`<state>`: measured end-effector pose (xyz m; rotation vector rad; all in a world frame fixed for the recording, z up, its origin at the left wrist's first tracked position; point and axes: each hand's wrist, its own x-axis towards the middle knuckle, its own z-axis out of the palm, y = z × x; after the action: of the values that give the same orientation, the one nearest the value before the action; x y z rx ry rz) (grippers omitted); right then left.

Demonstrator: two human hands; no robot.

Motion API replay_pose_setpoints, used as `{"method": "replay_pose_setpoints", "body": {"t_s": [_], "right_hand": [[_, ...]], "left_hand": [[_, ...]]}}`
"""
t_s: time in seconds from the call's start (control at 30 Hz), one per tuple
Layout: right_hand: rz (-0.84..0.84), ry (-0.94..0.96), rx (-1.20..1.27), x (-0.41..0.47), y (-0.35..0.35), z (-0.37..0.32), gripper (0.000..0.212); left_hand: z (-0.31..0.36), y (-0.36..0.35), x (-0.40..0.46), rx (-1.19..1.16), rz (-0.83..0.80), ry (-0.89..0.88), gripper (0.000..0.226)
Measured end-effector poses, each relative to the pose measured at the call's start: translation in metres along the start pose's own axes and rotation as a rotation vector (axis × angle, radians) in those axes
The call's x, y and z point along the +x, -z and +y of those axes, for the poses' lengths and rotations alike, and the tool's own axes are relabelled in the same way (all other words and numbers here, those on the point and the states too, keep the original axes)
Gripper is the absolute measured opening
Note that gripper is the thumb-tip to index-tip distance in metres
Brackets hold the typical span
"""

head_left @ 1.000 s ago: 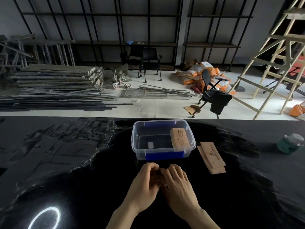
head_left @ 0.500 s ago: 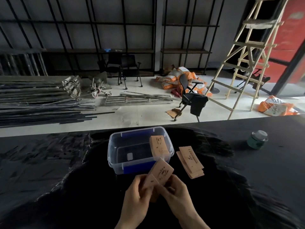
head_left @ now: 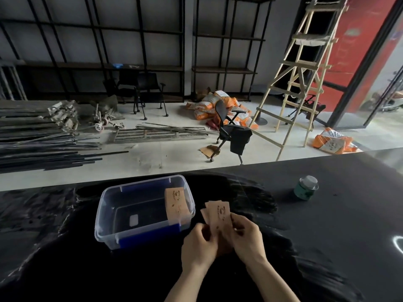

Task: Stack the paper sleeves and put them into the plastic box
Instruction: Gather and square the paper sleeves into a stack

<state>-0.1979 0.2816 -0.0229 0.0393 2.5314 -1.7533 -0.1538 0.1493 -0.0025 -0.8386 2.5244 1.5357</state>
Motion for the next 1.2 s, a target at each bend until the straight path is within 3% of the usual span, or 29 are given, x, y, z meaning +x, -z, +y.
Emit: {"method": "replay_pose_setpoints", "body": {"t_s": [0.13, 0.3, 0.47, 0.57, 0.67, 0.83, 1.03, 1.2], "right_hand": [[-0.002, 0.028, -0.151, 0.037, 0.001, -0.010, 0.031], [-0.034, -0.019, -0.336, 0.061, -0.004, -0.006, 0.010], [-0.140, -0.106, -0.294, 0.069, -0.001, 0.000, 0.024], [-0.189, -0.137, -0.312, 0.070, -0.001, 0.000, 0.010], [-0.257, -0.199, -0.307, 0.066, -0.002, 0.004, 0.010], [-0.259, -0.289, -0.094, 0.050, 0.005, 0.009, 0.020], [-0.248, -0.221, 0.278, 0.003, 0.020, 0.014, 0.035], [-0.197, -0.230, 0.540, -0.034, 0.004, 0.022, 0.052]], "left_hand": [[0.019, -0.011, 0.018, 0.063, 0.054, -0.024, 0.035], [0.020, -0.014, 0.031, 0.088, 0.070, 0.006, 0.031], [0.021, -0.027, 0.031, 0.046, 0.166, 0.063, 0.046], [0.024, -0.036, 0.028, 0.057, 0.202, 0.128, 0.056], [0.028, -0.033, 0.031, 0.061, 0.122, 0.209, 0.051], [0.023, -0.025, 0.028, -0.042, -0.008, 0.249, 0.054], [0.006, -0.008, -0.001, -0.434, -0.124, 0.138, 0.040], [-0.008, 0.017, -0.022, -0.450, -0.141, -0.034, 0.045]]}}
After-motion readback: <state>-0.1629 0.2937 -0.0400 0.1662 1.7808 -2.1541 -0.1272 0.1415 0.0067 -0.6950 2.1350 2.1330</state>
